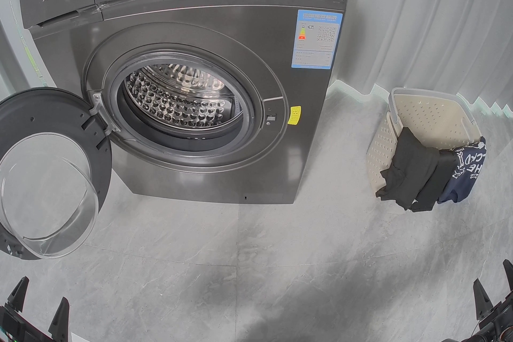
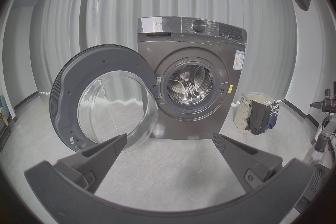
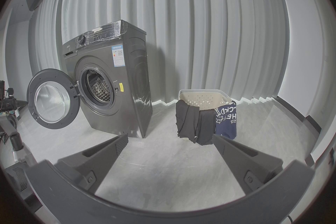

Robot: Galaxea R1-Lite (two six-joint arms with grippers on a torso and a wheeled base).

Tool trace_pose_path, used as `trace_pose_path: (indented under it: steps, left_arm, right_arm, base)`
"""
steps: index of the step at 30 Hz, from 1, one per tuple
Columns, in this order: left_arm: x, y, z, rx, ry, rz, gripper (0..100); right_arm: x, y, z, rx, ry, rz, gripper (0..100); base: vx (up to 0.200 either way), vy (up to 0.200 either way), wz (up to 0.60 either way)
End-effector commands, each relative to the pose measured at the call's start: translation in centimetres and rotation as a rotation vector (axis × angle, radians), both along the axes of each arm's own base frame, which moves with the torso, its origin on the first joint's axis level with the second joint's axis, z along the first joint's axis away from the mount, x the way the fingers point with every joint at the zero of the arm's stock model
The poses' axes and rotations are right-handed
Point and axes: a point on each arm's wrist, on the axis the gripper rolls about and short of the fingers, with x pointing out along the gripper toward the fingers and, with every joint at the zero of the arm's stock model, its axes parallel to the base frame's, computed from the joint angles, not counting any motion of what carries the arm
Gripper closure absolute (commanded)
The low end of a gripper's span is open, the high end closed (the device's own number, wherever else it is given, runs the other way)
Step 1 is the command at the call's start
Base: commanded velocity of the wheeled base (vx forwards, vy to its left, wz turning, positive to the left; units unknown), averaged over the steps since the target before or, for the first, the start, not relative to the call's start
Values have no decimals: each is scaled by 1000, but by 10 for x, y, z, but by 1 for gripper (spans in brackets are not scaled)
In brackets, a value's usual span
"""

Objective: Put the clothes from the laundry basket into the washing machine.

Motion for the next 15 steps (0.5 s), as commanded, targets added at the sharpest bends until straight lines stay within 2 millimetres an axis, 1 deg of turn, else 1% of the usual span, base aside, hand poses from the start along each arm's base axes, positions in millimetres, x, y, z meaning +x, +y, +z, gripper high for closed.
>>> trace_pose_path:
  steps: [1,14,15]
  left_arm:
    - [0,0,-5,0,-2,0,0]
    - [0,0,-5,0,-2,0,0]
    - [0,0,-5,0,-2,0,0]
  right_arm:
    - [0,0,-5,0,3,1,0]
    - [0,0,-5,0,3,1,0]
    - [0,0,-5,0,3,1,0]
  base:
    - [0,-200,0]
    - [0,-200,0]
    - [0,0,0]
